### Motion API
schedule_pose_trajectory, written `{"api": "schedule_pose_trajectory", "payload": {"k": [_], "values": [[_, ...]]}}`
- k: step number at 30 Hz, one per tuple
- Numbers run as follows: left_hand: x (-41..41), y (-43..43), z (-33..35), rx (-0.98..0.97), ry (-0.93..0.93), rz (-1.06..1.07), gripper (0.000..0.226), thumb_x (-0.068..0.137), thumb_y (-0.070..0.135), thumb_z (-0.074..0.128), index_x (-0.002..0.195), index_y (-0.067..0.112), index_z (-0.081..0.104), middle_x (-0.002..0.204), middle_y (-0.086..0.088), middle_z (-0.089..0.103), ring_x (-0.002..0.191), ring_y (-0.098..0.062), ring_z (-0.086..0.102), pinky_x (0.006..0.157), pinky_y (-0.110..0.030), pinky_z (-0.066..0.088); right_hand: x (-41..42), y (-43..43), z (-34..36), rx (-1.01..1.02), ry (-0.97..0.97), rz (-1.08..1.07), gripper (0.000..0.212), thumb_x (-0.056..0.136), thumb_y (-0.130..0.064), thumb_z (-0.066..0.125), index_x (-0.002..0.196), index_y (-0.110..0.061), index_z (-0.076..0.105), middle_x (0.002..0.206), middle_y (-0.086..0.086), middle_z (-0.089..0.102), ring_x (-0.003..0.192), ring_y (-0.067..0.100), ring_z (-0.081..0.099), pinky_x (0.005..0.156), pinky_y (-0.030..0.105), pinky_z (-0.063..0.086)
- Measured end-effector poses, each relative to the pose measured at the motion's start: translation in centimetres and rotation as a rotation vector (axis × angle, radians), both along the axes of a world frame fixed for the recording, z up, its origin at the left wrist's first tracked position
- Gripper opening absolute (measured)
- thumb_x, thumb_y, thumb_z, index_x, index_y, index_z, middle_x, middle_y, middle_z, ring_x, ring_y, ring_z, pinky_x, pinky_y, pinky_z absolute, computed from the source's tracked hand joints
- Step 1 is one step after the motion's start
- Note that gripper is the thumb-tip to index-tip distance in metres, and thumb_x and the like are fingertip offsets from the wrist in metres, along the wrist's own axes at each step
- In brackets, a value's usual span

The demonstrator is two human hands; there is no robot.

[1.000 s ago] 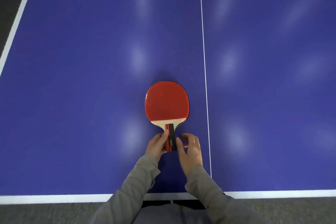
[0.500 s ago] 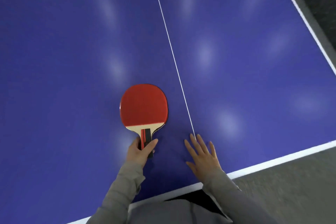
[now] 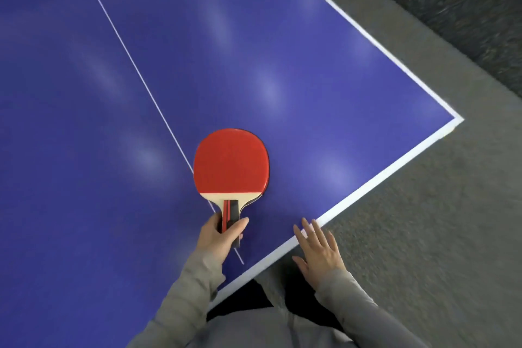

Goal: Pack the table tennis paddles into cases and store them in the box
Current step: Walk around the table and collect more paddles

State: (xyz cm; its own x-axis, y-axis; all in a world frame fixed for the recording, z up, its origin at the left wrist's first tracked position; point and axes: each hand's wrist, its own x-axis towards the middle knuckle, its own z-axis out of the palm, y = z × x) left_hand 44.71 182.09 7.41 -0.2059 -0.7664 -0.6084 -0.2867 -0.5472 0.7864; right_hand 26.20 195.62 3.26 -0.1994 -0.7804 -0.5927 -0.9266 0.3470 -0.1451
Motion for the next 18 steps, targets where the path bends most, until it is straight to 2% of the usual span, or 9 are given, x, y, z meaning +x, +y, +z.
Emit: {"api": "schedule_pose_trajectory", "payload": {"k": [1,3,4,6,7,8,13,15,18], "values": [[-2.4,1.0,0.1,-0.001,0.012,-0.019,0.013,0.08,0.019,0.073,0.082,0.013,0.062,0.066,-0.001,0.063,0.064,-0.02,0.064,0.063,-0.029,0.053,-1.8,1.4,0.4,-0.053,0.003,-0.013,0.073,0.09,-0.044,0.054,0.15,-0.024,0.019,0.16,0.004,0.009,0.147,0.029,0.009,0.117,0.049,0.016],[-7.3,3.4,0.4,0.007,0.03,-0.064,0.011,0.08,0.017,0.073,0.083,0.012,0.063,0.066,-0.003,0.063,0.062,-0.017,0.066,0.058,-0.024,0.053,-5.8,4.9,0.9,-0.112,0.041,-0.075,0.079,0.067,-0.046,0.079,0.136,-0.021,0.051,0.146,0.008,0.044,0.133,0.029,0.044,0.103,0.05,0.041],[-9.6,4.7,0.5,0.014,0.035,-0.081,0.011,0.08,0.016,0.072,0.082,0.011,0.063,0.066,-0.004,0.063,0.06,-0.016,0.066,0.057,-0.023,0.053,-7.9,7.0,0.9,-0.088,0.051,-0.111,0.079,0.067,-0.046,0.079,0.136,-0.022,0.051,0.145,0.007,0.046,0.133,0.026,0.045,0.103,0.049,0.041],[-14.2,7.0,0.8,0.023,0.046,-0.125,0.01,0.081,0.015,0.072,0.083,0.011,0.063,0.067,-0.002,0.064,0.057,-0.014,0.066,0.056,-0.023,0.053,-12.1,11.7,-0.5,0.013,0.048,-0.203,0.072,0.09,-0.045,0.052,0.15,-0.025,0.019,0.158,0.001,0.019,0.146,0.02,0.015,0.117,0.047,0.016],[-16.3,8.0,1.0,0.028,0.053,-0.154,0.01,0.081,0.015,0.072,0.085,0.011,0.064,0.068,-0.001,0.064,0.056,-0.013,0.067,0.055,-0.024,0.054,-14.0,14.0,-1.0,0.098,0.045,-0.262,0.069,0.095,-0.046,0.041,0.151,-0.026,0.006,0.16,-0.002,0.008,0.148,0.018,0.004,0.118,0.046,0.007],[-18.3,8.9,1.2,0.032,0.059,-0.184,0.01,0.081,0.015,0.071,0.086,0.011,0.064,0.07,-0.001,0.064,0.057,-0.012,0.067,0.055,-0.024,0.054,-15.8,16.2,-1.3,0.143,0.054,-0.317,0.067,0.097,-0.047,0.035,0.151,-0.026,0.002,0.16,-0.004,0.005,0.148,0.016,0.0,0.118,0.045,0.004],[-26.2,11.6,2.8,0.012,0.049,-0.336,0.012,0.077,0.018,0.075,0.078,0.015,0.063,0.065,0.005,0.064,0.061,-0.014,0.064,0.053,-0.021,0.052,-21.2,24.5,-2.0,0.272,0.025,-0.523,0.066,0.096,-0.049,0.035,0.151,-0.027,0.006,0.159,-0.003,0.01,0.147,0.016,0.005,0.118,0.045,0.007],[-28.8,12.2,3.2,0.004,0.046,-0.389,0.012,0.077,0.016,0.076,0.078,0.016,0.063,0.059,0.011,0.064,0.059,-0.012,0.063,0.052,-0.019,0.05,-22.7,25.9,-2.5,0.316,0.001,-0.559,0.066,0.096,-0.05,0.035,0.151,-0.028,0.006,0.159,-0.003,0.011,0.147,0.016,0.006,0.118,0.045,0.009],[-32.5,12.3,3.0,-0.006,0.037,-0.457,0.008,0.08,0.012,0.072,0.082,0.015,0.064,0.056,0.011,0.063,0.055,-0.008,0.063,0.049,-0.014,0.047,-25.8,25.9,-3.1,0.319,-0.045,-0.612,0.065,0.096,-0.05,0.036,0.151,-0.028,0.009,0.158,-0.003,0.014,0.147,0.017,0.008,0.118,0.046,0.01]]}}
